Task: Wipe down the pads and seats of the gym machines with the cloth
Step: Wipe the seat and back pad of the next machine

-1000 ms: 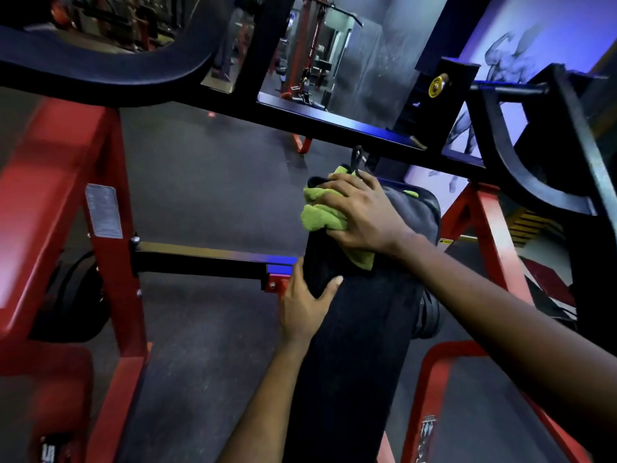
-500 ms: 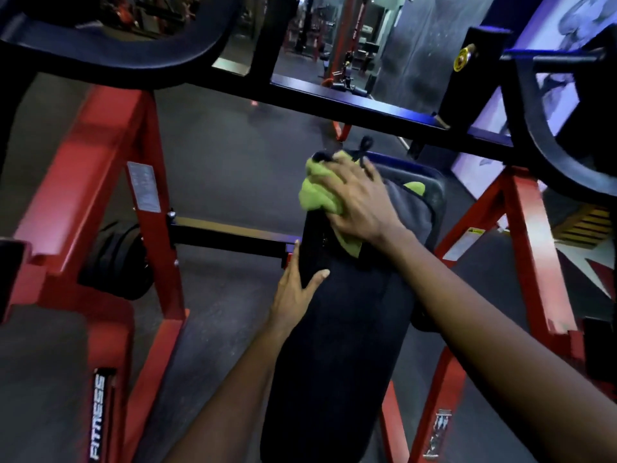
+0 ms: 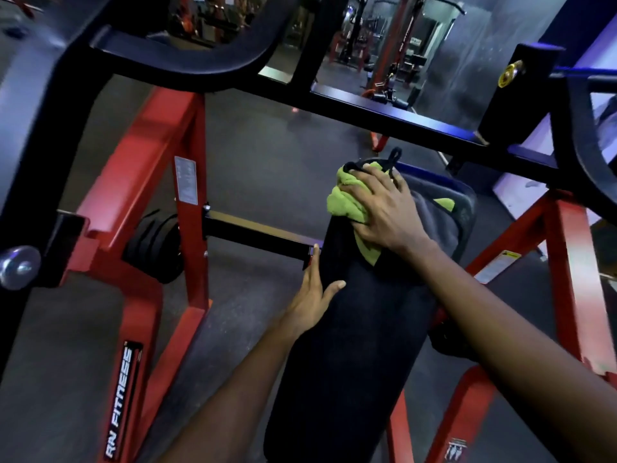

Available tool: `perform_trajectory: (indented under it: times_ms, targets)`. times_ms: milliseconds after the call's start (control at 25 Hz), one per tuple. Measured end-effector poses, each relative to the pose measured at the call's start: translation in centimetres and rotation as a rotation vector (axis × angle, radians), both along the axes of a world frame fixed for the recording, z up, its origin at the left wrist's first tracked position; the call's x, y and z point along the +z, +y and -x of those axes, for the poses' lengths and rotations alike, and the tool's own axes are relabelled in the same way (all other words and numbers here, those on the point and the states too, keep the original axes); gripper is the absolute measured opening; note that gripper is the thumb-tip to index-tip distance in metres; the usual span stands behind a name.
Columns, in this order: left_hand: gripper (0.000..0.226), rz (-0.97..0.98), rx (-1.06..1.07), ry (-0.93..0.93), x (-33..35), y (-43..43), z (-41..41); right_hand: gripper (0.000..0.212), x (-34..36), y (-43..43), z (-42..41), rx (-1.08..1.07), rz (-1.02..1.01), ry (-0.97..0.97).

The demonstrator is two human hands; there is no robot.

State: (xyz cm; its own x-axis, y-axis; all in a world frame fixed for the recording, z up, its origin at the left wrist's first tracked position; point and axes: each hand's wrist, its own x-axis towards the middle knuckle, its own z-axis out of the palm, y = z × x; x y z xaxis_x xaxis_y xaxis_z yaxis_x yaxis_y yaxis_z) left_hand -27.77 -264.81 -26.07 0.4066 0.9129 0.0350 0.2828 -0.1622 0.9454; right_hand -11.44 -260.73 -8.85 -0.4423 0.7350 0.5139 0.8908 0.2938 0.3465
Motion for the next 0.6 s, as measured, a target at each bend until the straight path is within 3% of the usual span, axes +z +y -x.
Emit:
perform_trajectory:
  times_ms: [160, 440, 600]
  targets:
    - [0.09, -0.029, -0.039, -0.026, -1.1, 0.7, 0.3, 0.056, 0.6, 1.4, 2.8, -0.159, -0.055, 0.171]
    - [0.087, -0.216, -0.042, 0.055, -7.4, -0.4, 1.2, 0.061, -5.4, -2.7, 2.9, -0.038, 0.084, -0.171]
    - [0.086, -0.244, -0.099, 0.04, -7.9, -0.7, 1.7, 0.071, -1.9, -0.7, 4.2, -0.186, 0.026, -0.131]
